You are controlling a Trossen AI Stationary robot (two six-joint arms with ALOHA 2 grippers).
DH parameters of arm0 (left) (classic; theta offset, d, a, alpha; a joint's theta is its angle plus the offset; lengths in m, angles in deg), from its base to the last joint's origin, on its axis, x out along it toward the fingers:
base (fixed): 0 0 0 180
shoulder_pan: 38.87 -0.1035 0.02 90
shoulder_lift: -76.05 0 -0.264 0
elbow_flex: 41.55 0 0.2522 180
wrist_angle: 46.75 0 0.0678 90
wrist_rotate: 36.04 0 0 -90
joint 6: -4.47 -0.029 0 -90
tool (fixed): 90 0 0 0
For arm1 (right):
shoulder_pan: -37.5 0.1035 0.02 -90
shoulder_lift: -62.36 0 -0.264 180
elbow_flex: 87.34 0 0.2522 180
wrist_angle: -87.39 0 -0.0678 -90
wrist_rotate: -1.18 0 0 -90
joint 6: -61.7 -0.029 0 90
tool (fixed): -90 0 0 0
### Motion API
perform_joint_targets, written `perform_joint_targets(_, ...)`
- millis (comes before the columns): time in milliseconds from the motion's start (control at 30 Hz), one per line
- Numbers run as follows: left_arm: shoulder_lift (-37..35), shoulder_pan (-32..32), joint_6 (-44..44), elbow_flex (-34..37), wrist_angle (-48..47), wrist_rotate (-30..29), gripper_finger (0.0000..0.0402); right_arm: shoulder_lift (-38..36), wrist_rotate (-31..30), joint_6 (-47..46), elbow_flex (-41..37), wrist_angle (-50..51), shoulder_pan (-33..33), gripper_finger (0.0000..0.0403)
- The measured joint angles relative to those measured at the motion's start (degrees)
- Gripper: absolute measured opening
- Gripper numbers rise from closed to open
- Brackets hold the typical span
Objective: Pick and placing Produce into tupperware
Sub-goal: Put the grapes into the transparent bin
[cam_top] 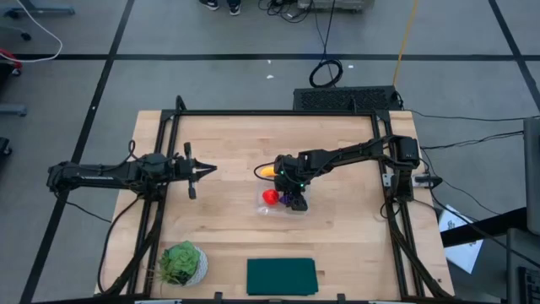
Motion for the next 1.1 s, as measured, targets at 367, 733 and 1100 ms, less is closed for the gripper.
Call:
perform_joint_targets(367, 0.01, 0.00, 0.00, 0.00, 0.01, 0.00, 0.0026, 0.00, 0.01, 0.83, 0.00, 0.34, 0.00, 0.0208)
perform_joint_targets(733, 0.02, 0.00, -0.02, 0.00, 0.01, 0.00, 0.0026, 0.02, -0.11, 1.96, 0.00, 0.79, 0.00, 0.0208)
perform_joint_targets(1100, 0.00, 0.00, -0.01, 0.00, -0.10, 0.00, 0.0026, 0.07, -0.11, 2.14, 0.00, 0.33, 0.01, 0.0208)
